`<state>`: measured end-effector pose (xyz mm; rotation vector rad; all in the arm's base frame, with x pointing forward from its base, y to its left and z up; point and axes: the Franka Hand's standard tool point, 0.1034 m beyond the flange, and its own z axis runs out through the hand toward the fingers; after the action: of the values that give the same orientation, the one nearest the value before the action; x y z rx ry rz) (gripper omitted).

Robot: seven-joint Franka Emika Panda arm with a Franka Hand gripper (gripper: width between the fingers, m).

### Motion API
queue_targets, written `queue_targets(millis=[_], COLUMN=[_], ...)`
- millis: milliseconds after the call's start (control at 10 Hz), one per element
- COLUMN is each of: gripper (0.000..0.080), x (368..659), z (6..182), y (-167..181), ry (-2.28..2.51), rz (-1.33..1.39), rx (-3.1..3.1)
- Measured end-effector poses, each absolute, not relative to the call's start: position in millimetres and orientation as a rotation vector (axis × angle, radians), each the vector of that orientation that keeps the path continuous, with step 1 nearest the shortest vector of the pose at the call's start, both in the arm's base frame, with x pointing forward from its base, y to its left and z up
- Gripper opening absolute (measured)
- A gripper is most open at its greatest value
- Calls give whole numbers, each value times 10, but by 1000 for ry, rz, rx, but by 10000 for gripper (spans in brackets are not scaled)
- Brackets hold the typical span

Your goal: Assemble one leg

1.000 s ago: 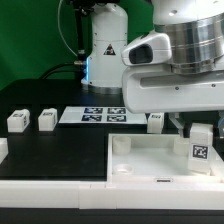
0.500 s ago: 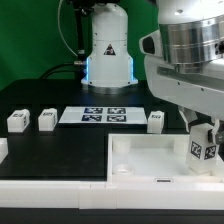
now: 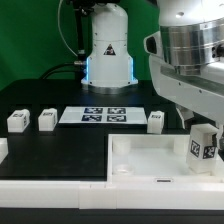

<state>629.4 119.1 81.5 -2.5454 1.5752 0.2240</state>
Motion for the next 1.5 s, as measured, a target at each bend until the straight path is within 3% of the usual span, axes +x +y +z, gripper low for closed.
queue_targets(millis=[100, 200, 700, 1200, 1400, 1500], gripper=[624, 642, 649, 644, 305, 307], x=[6292, 6287, 6229, 6230, 6238, 6242], z=[811, 801, 813, 811, 807, 806], y=[1189, 1201, 1302, 1304, 1241, 1219], ry=[1320, 1117, 67, -4, 6, 10], rz=[203, 188, 148, 145, 145, 144], rx=[-2675, -2761, -3048, -3045, -3051, -3053])
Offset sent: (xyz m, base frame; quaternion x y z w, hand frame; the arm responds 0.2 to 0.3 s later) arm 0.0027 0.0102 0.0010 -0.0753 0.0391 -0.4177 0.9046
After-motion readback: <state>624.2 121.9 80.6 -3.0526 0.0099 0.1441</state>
